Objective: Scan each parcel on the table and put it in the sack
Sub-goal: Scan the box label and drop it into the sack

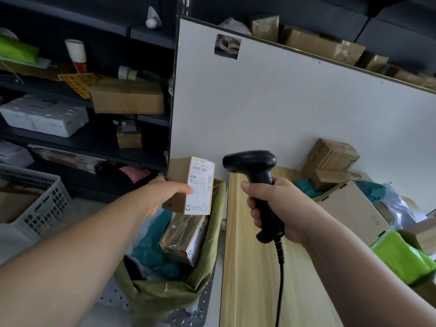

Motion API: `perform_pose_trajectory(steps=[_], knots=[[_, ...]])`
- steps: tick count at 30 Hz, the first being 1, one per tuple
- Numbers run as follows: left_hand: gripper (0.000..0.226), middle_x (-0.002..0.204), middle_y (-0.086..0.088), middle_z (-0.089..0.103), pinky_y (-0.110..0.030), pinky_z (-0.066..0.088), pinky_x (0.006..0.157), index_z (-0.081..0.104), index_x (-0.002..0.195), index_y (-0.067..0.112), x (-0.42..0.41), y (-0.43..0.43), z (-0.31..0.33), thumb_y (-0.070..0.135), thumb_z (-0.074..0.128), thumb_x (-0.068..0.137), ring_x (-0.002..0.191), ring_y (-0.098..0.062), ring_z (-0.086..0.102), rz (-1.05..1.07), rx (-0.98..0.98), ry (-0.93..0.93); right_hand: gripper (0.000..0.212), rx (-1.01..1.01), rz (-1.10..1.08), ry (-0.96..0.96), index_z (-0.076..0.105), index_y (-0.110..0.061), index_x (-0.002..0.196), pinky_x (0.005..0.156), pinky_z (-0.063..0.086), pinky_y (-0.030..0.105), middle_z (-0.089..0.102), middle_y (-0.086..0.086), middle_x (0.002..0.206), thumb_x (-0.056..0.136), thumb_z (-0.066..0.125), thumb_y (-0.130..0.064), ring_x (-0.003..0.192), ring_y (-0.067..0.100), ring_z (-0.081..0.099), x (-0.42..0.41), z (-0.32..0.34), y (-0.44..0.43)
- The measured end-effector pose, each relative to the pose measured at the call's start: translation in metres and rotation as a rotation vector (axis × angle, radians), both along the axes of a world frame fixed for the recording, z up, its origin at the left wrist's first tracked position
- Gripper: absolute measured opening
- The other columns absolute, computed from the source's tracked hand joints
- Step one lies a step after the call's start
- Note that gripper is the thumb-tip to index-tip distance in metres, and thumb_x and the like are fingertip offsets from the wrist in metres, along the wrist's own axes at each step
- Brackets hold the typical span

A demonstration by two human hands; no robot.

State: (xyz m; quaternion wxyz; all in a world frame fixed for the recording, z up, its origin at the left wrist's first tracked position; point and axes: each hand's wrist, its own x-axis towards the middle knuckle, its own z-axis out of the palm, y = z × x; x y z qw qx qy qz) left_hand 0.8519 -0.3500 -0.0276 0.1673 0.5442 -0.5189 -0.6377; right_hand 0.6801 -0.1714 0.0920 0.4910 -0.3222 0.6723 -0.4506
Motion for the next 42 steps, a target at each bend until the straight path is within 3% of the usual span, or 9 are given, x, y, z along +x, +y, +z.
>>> perform_pose_trajectory(steps=[4, 6, 9, 18, 23, 28, 33, 38, 42], knots=[[0.053, 0.095, 0.002, 0.064, -0.028, 0.045, 0.060, 0.053, 0.104, 0.020, 0.002, 0.015, -0.019, 0.028, 0.085, 0.062, 0.083, -0.013, 0.060, -0.130, -0.045, -0.220, 0.022, 0.032, -0.029, -0.006, 0.058, -0.007, 0.095, 0.052, 0.049, 0.027, 0.058, 0.003, 0.062, 0.090, 0.071, -0.023, 0.052, 0.014, 0.053, -0.003, -0.015, 0.000], [0.079, 0.108, 0.003, 0.064, -0.032, 0.052, 0.075, 0.048, 0.126, 0.027, 0.004, 0.023, -0.040, 0.029, 0.087, 0.057, 0.094, -0.015, 0.061, -0.212, -0.149, -0.321, 0.022, 0.052, -0.045, -0.028, 0.058, -0.007, 0.096, 0.052, 0.049, 0.027, 0.058, 0.002, 0.062, 0.089, 0.072, -0.023, 0.052, 0.014, 0.053, -0.005, -0.025, 0.001], [0.110, 0.136, -0.001, 0.051, -0.032, 0.046, 0.088, 0.015, 0.150, 0.029, 0.003, 0.029, -0.064, 0.037, 0.083, 0.064, 0.113, -0.020, 0.053, -0.320, -0.160, -0.446, 0.025, 0.089, -0.060, -0.038, 0.058, -0.007, 0.099, 0.052, 0.050, 0.028, 0.059, 0.002, 0.063, 0.089, 0.073, -0.023, 0.053, 0.014, 0.054, -0.010, -0.042, 0.002], [0.110, 0.143, -0.004, 0.043, -0.036, 0.045, 0.097, 0.008, 0.152, 0.019, -0.012, 0.024, -0.125, 0.044, 0.078, 0.072, 0.119, -0.022, 0.050, -0.405, -0.146, -0.526, 0.022, 0.163, -0.093, -0.093, 0.056, -0.010, 0.092, 0.050, 0.048, 0.026, 0.058, 0.001, 0.061, 0.088, 0.073, -0.023, 0.051, 0.014, 0.053, -0.027, -0.089, 0.003], [0.107, 0.134, -0.004, 0.050, -0.032, 0.046, 0.085, 0.009, 0.152, 0.023, -0.016, 0.021, -0.156, 0.046, 0.077, 0.072, 0.106, -0.020, 0.053, -0.385, -0.106, -0.482, 0.021, 0.199, -0.115, -0.105, 0.054, -0.010, 0.090, 0.048, 0.047, 0.027, 0.057, 0.001, 0.060, 0.089, 0.072, -0.021, 0.050, 0.014, 0.051, -0.032, -0.111, 0.001], [0.094, 0.132, 0.000, 0.054, -0.036, 0.046, 0.095, 0.022, 0.149, 0.024, -0.015, 0.024, -0.185, 0.039, 0.078, 0.075, 0.111, -0.019, 0.053, -0.308, 0.007, -0.343, 0.020, 0.214, -0.114, -0.090, 0.054, -0.011, 0.089, 0.048, 0.046, 0.026, 0.057, 0.001, 0.061, 0.090, 0.072, -0.021, 0.050, 0.014, 0.051, -0.036, -0.123, 0.001], [0.073, 0.125, -0.007, 0.058, -0.042, 0.049, 0.094, 0.028, 0.148, 0.021, -0.017, 0.019, -0.185, 0.033, 0.067, 0.087, 0.105, -0.024, 0.058, -0.297, 0.045, -0.340, 0.021, 0.217, -0.120, -0.078, 0.055, -0.010, 0.087, 0.048, 0.047, 0.026, 0.056, 0.002, 0.060, 0.089, 0.072, -0.021, 0.050, 0.014, 0.052, -0.040, -0.124, 0.005], [0.058, 0.125, -0.007, 0.057, -0.033, 0.050, 0.079, 0.036, 0.144, 0.018, -0.020, 0.019, -0.156, 0.036, 0.057, 0.093, 0.091, -0.019, 0.057, -0.330, -0.209, -0.574, 0.021, 0.199, -0.126, -0.065, 0.054, -0.010, 0.086, 0.048, 0.047, 0.027, 0.056, 0.002, 0.060, 0.089, 0.072, -0.021, 0.049, 0.015, 0.051, -0.044, -0.119, 0.013], [0.051, 0.117, -0.002, 0.058, -0.034, 0.046, 0.077, 0.046, 0.128, 0.020, -0.031, 0.033, -0.130, 0.044, 0.061, 0.085, 0.105, -0.026, 0.058, -0.301, -0.535, -0.608, 0.021, 0.186, -0.160, -0.075, 0.054, -0.010, 0.089, 0.047, 0.046, 0.027, 0.057, 0.001, 0.060, 0.090, 0.072, -0.021, 0.049, 0.015, 0.051, -0.054, -0.112, 0.026]])
